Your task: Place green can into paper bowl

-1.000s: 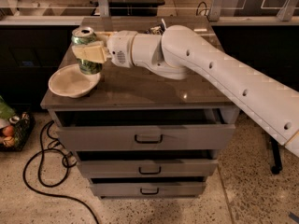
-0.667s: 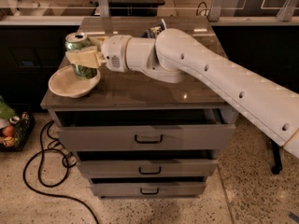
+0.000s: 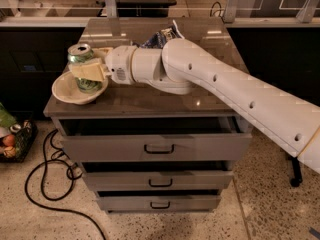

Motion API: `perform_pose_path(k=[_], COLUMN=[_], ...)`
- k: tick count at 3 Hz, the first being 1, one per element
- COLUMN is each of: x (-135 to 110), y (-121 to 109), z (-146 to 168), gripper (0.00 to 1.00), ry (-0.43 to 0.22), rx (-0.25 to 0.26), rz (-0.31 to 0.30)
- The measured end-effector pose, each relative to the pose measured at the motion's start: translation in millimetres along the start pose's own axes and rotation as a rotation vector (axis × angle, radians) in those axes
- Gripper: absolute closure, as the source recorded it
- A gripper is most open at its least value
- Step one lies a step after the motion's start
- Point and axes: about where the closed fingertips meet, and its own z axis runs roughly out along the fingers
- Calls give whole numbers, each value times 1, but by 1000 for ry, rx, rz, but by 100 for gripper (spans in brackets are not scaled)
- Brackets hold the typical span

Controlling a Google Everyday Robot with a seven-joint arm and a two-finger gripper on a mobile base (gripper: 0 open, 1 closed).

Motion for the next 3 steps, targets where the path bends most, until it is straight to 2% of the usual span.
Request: perform_pose_path(k=[2,3], x=[18,17], y=[-18,-16], z=[10,12], gripper=[100,82], ry=[5,4], rx=[-41,-43], rz=[-7,-8])
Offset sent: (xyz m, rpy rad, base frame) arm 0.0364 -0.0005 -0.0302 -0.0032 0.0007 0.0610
